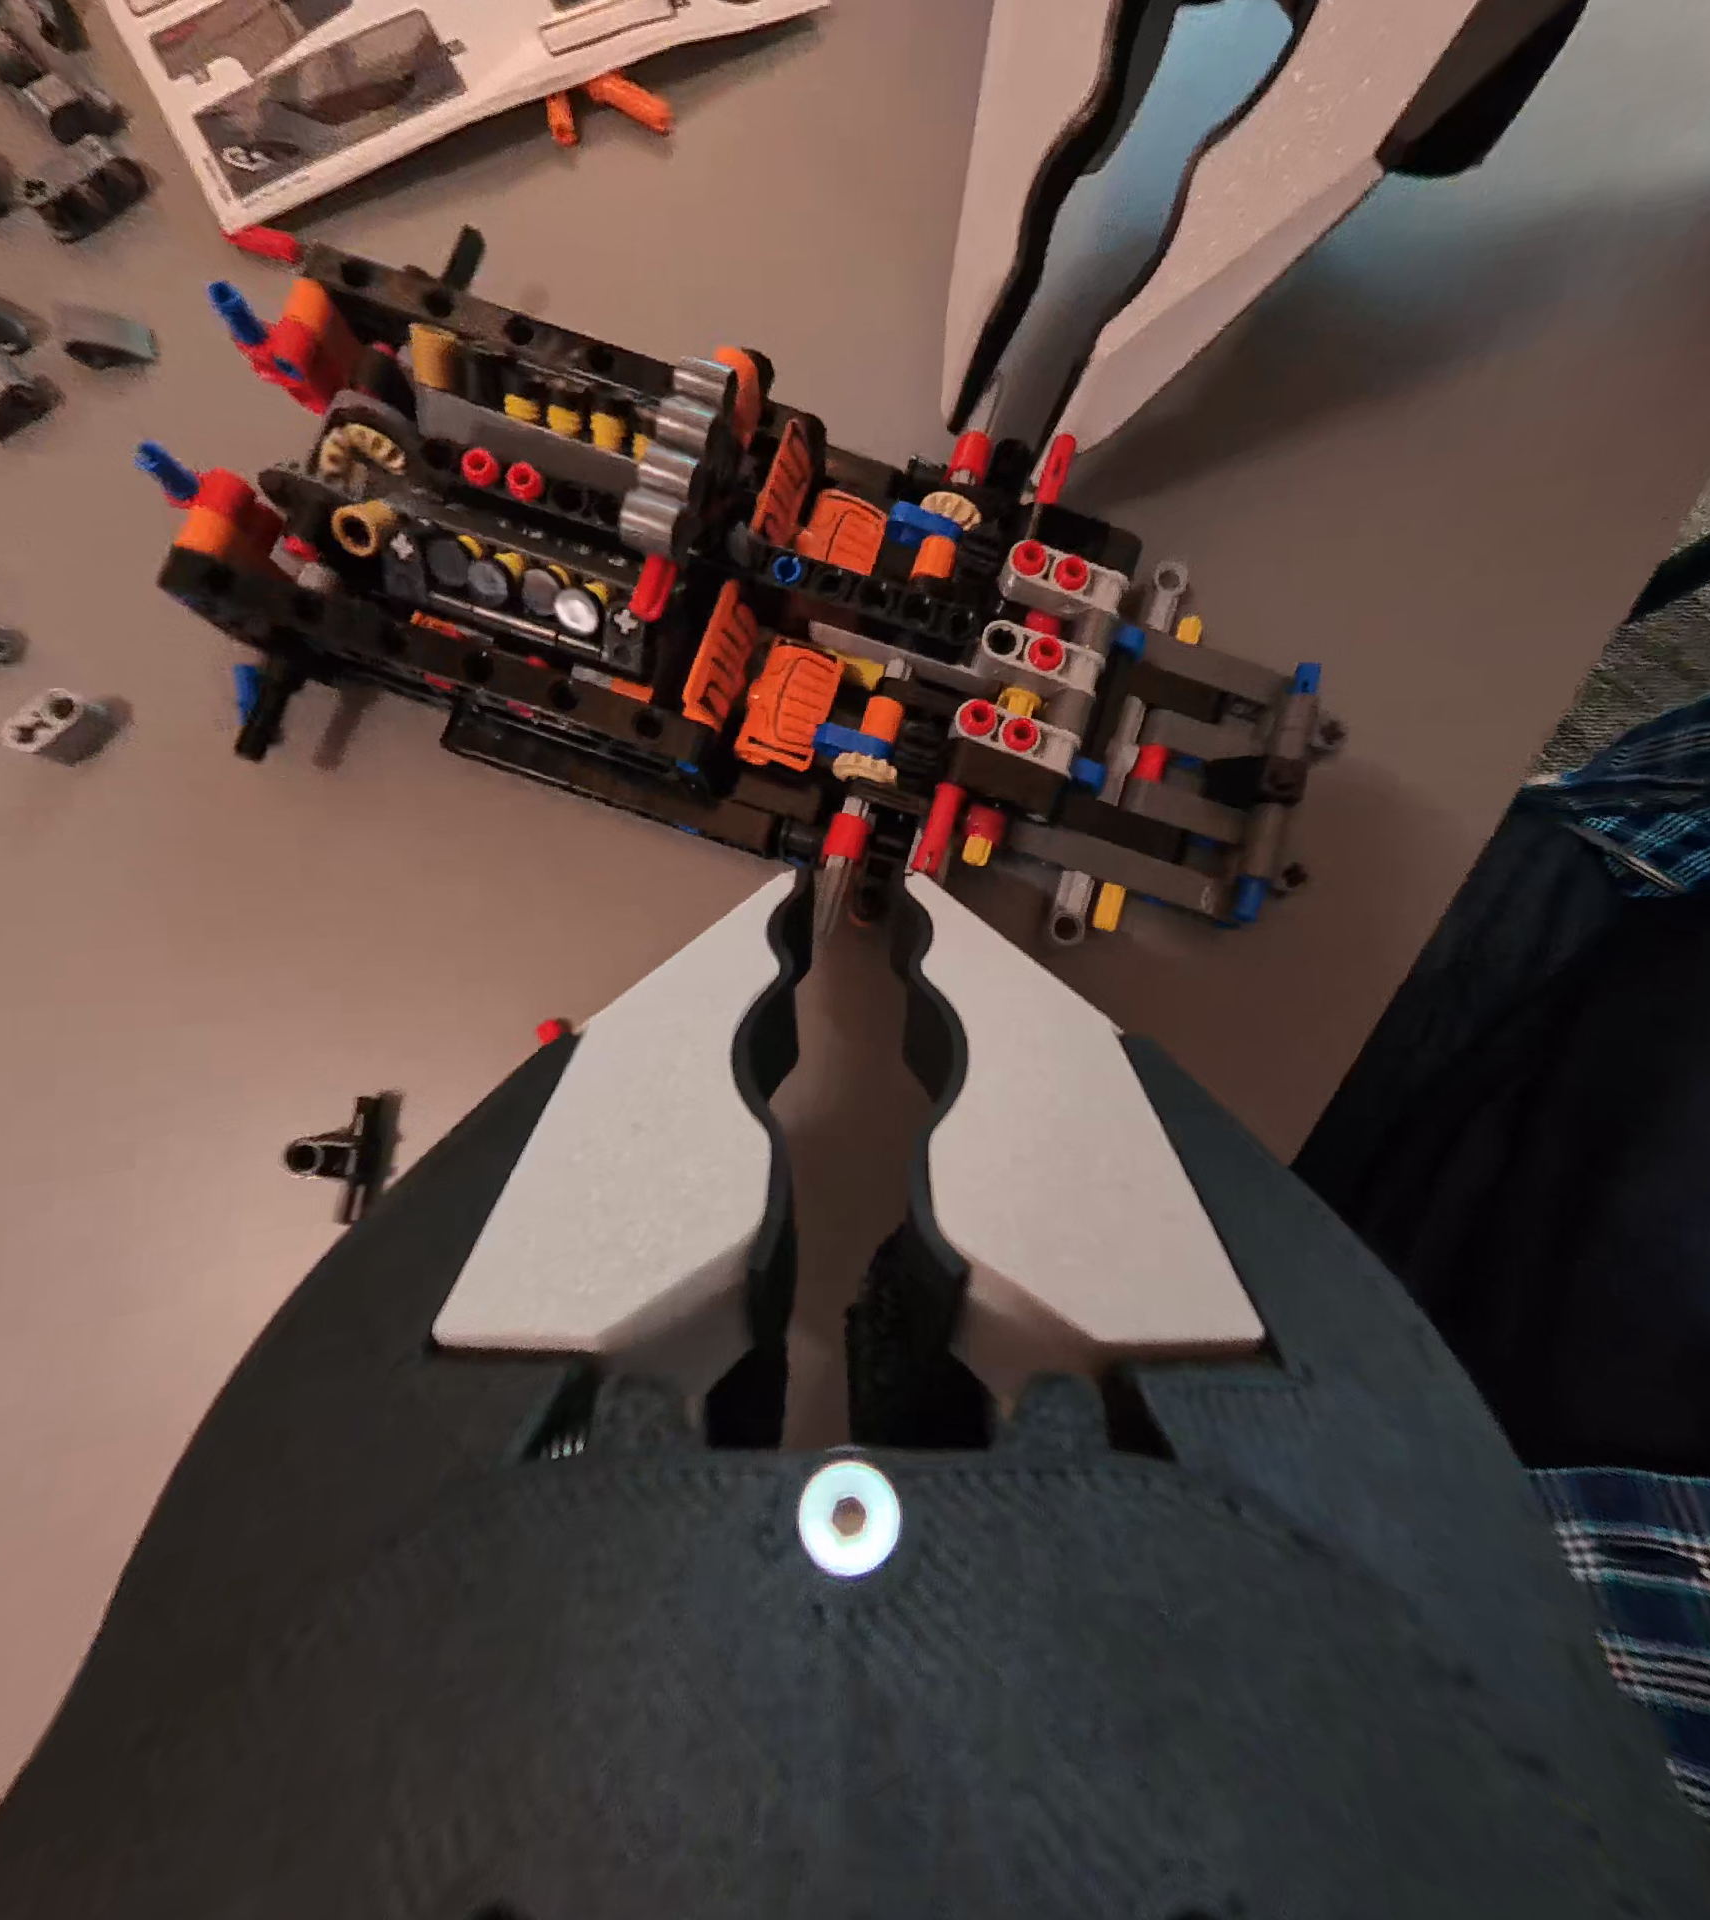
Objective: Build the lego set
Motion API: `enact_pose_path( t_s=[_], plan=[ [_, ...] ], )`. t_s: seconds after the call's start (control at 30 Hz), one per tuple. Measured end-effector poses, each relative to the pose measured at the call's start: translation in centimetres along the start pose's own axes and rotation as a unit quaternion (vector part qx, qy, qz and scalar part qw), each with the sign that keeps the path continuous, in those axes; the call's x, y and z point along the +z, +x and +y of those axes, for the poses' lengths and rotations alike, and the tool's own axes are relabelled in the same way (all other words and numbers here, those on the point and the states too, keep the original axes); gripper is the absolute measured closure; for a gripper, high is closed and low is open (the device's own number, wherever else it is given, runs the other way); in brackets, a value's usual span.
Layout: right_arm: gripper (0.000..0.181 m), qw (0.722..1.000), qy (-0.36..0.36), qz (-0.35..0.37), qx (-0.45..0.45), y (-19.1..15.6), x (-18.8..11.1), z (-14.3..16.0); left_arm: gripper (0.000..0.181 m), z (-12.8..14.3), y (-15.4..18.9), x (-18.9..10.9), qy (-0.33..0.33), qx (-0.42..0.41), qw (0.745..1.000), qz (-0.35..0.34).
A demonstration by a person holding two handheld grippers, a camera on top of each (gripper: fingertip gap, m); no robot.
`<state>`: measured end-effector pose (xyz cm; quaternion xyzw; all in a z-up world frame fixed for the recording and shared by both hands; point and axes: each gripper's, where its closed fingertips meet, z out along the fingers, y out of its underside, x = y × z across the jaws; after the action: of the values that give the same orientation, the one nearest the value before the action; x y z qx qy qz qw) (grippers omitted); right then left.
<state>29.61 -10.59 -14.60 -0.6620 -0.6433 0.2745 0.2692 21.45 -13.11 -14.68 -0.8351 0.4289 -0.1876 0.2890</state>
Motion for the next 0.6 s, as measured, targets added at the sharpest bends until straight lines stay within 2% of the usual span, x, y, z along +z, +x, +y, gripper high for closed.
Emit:
enact_pose_path(
  t_s=[0.13,0.23,0.4,0.53,0.6],
  plan=[
    [0.165,1.0,0.01,0.009,0.015,0.6,0.6,-0.5,0.167,0.0,-1.5,-0.3,-0.001,-0.004,1.0,-0.003],
    [0.129,0.998,0.039,0.022,0.039,1.5,-0.2,-1.2,0.154,0.1,-2.8,-1.3,0.008,-0.013,1.0,-0.025],
    [0.129,0.993,0.089,0.053,0.049,4.3,-2.6,-3.1,0.129,-0.7,-5.2,-4.8,0.059,-0.026,0.997,-0.045],
    [0.123,0.989,0.129,0.073,0.024,7.5,-2.6,-4.8,0.117,-1.3,-7.8,-7.3,0.107,-0.057,0.992,-0.036],
    [0.121,0.983,0.15,0.11,0.004,9.2,-2.2,-4.8,0.114,-0.8,-9.1,-7.7,0.114,-0.068,0.991,-0.034]
  ],
)
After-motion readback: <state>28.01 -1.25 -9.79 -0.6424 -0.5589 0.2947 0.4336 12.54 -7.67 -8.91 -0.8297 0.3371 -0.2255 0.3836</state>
